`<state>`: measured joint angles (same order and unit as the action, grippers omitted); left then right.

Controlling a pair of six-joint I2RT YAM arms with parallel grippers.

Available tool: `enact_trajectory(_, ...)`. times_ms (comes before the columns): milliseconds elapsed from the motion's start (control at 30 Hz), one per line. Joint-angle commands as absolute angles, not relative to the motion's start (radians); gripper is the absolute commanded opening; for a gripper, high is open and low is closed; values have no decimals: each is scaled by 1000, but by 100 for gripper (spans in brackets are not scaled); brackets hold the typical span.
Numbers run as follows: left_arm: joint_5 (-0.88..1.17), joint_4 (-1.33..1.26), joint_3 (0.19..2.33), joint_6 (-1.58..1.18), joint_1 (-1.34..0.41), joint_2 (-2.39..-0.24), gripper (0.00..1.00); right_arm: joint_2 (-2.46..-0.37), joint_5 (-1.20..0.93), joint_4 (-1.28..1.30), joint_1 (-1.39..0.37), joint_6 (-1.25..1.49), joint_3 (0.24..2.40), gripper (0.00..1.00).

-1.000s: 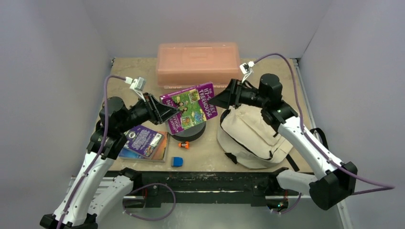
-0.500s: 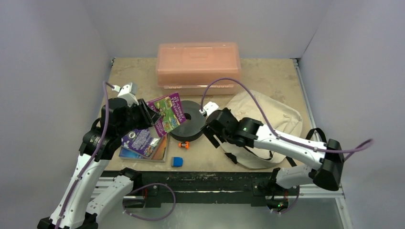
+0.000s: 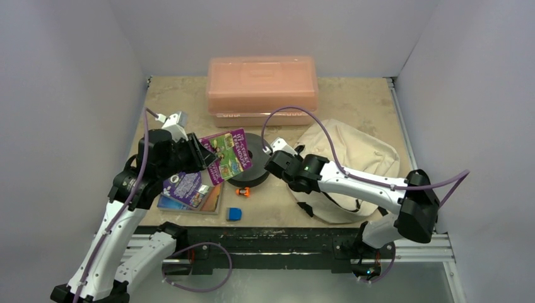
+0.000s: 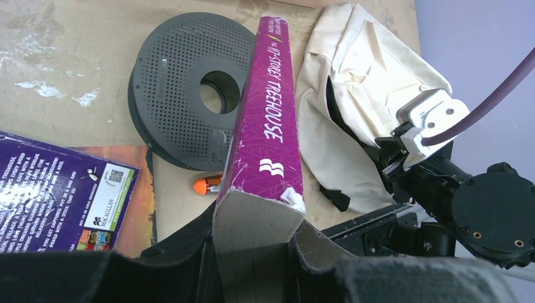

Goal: Pack the student bag
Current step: Place the book in the student bag.

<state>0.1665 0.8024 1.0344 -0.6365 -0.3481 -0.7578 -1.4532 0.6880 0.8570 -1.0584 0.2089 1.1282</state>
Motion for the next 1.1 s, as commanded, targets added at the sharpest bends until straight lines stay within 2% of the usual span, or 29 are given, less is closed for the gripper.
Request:
enact_trajectory(0,223,677,1050,-653,-347,-750,0,-1461,774,869,-1053,244,1148,19)
enact_trajectory(133,251,672,1045,-655,-347,-759,0,-1500,765,864,-1052,241,1137,17)
enact_trajectory(333,285,662,1042,-654,-347,-766,0,-1553,772,841,-1051,253,1131,22)
enact_trajectory(400,312,654,1036,-658,-347,-770,0,-1558,830,867,-1051,291,1145,0)
enact_trajectory(533,423,580,991,-699,-347,-778,0,-1451,944,872,-1039,356,1188,0)
enact_trajectory(600,491,507,952,-746,-348,-777,0,-1351,884,802,-1001,351,1203,0)
enact_trajectory(700,551,405,902,-815,-348,-779,0,-1164,671,627,-879,331,1162,0)
enact_trajectory(800,614,280,835,-919,-350,-784,0,-1081,502,550,-770,320,1131,0)
enact_trajectory(900,657,114,739,-1071,-360,-801,0,-1074,464,554,-738,339,1144,0)
enact_trajectory(1067,602,-71,664,-1242,-453,-881,0,-1073,456,542,-731,352,1136,0)
